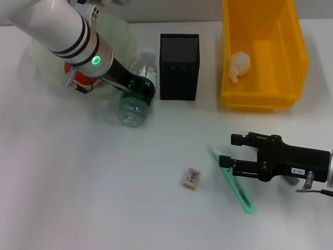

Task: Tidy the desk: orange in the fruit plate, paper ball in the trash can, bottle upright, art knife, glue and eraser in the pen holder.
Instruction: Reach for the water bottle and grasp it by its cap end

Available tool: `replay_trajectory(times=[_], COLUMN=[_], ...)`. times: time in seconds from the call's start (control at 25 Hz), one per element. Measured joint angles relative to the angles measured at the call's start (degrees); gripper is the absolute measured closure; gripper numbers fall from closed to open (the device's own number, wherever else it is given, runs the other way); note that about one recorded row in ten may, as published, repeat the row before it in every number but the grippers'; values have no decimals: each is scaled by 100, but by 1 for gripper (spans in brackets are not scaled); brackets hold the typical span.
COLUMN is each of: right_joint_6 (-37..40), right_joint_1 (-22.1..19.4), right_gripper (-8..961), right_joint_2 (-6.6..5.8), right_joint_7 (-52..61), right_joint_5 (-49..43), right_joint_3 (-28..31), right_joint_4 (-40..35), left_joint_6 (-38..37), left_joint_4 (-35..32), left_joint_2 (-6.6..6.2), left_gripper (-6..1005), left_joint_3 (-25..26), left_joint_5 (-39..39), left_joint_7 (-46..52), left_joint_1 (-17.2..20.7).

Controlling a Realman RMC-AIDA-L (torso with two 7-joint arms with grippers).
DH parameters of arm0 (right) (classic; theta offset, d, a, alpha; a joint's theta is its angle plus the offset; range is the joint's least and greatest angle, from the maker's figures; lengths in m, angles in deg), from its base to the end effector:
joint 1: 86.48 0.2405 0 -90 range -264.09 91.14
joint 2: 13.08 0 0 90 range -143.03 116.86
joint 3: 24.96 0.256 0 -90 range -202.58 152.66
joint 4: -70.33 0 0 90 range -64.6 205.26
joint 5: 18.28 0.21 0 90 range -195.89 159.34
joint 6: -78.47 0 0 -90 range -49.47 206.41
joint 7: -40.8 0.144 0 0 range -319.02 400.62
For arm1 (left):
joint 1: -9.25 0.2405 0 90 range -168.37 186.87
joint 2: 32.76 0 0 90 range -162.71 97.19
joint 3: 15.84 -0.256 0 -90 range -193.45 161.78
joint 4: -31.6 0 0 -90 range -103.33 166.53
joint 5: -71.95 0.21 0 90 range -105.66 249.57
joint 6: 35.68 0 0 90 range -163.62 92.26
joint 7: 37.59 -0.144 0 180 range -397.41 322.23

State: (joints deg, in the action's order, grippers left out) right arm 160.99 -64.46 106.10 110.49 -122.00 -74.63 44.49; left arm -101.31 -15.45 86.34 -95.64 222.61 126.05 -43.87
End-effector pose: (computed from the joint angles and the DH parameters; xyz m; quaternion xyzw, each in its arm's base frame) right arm 0.3048 0.2770 -0.0451 -0.9175 0.2758 0.2526 0.1354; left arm -0.1591 0.4266 -0.0508 -0.8609 -0.4231 0.1303 0.2508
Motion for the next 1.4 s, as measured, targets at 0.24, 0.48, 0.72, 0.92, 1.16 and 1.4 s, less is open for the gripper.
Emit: replay_trajectory(times=[0.24, 0.48, 0.72, 0.92, 1.16, 1.4], right_joint_6=[-54, -134, -135, -134, -133, -135], right_joint_1=[20, 69, 75, 110, 127, 128], right_gripper=[179, 179, 179, 179, 179, 179], right_joint_2=[0, 0, 0, 0, 0, 0], right_joint_7=[0, 0, 0, 1, 10, 10], right_joint_5=[4, 0, 10, 17, 4, -1], right_joint_3=[-8, -9, -8, -8, 8, 14], right_joint_4=[1, 43, 40, 42, 44, 45], left_joint_6=[19, 7, -93, -84, -55, -5], left_joint_4=[49, 133, 136, 137, 146, 164], left_joint_2=[-5, -18, -19, -16, 2, 6], left_gripper=[194, 199, 198, 198, 197, 197], left_joint_3=[-6, -31, -44, -53, -135, -290], left_joint_5=[15, 32, 110, 118, 122, 121], left_joint_7=[-6, -8, -9, -87, -197, -253], left_joint_1=[-7, -14, -13, -18, -53, -126])
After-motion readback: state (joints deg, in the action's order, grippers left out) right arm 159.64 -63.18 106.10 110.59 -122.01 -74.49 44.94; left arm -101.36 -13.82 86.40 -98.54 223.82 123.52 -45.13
